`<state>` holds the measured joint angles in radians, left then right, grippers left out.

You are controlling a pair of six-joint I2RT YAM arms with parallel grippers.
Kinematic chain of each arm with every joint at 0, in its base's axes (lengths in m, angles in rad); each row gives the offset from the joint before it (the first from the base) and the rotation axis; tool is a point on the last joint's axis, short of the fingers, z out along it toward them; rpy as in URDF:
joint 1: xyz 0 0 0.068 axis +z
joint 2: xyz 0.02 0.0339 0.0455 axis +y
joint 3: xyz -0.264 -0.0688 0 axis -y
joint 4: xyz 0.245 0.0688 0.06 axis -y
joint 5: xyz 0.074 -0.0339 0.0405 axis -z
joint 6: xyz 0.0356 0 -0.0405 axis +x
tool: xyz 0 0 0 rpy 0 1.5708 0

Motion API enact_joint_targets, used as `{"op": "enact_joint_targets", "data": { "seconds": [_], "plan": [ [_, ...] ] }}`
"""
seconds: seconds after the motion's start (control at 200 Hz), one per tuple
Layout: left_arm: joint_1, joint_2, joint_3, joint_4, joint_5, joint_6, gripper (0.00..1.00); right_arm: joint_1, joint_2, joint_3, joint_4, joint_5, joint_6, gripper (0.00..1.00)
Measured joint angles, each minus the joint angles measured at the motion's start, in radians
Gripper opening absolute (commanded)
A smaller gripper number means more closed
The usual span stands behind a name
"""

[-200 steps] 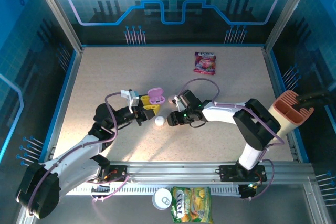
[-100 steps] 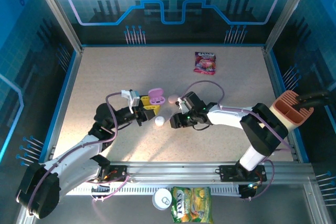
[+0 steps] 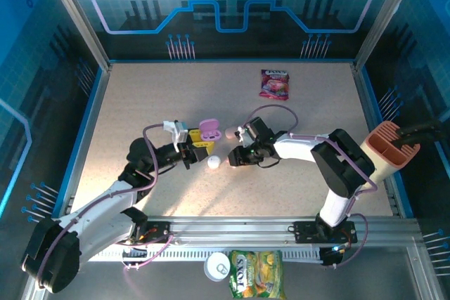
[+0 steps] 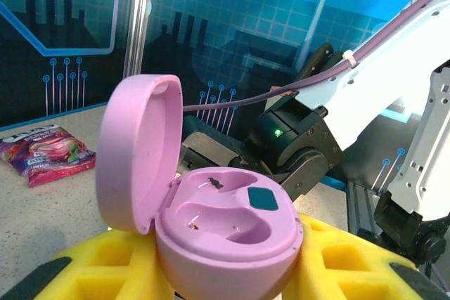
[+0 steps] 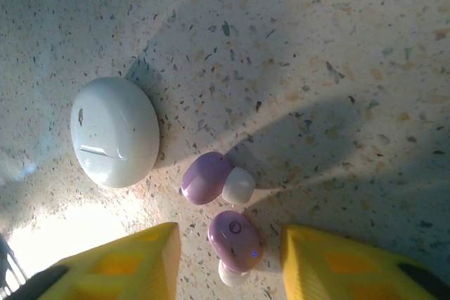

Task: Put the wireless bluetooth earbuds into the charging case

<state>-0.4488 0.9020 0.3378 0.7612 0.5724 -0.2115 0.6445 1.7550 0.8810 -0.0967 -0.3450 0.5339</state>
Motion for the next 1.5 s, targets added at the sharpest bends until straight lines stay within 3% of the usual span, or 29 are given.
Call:
{"op": "enact_joint_targets", "data": {
  "seconds": [0.11, 0.31, 0.47, 0.61, 1.131, 1.501],
  "plan": [
    [0.0, 0.0, 0.0, -0.002, 0.0, 0.001, 0.3, 0.005, 0.007, -0.012, 0.046, -0.024, 0.008, 0.28],
    [0.0, 0.004, 0.0, 0.0, 0.0, 0.0, 0.31, 0.004, 0.007, -0.03, 0.083, -0.038, 0.013, 0.25],
    [0.0, 0.008, 0.0, 0.0, 0.0, 0.0, 0.31, 0.004, 0.011, -0.031, 0.09, -0.039, 0.017, 0.3],
    [0.0, 0.002, 0.0, -0.001, 0.0, 0.0, 0.31, 0.004, 0.01, -0.038, 0.098, -0.047, 0.02, 0.43],
    [0.0, -0.017, 0.0, -0.002, -0.009, 0.0, 0.3, 0.005, 0.007, -0.024, 0.074, -0.056, -0.016, 0.44],
    [0.0, -0.054, 0.0, -0.027, -0.013, 0.0, 0.3, 0.005, 0.006, 0.106, -0.016, -0.015, -0.072, 0.44]
  ]
}}
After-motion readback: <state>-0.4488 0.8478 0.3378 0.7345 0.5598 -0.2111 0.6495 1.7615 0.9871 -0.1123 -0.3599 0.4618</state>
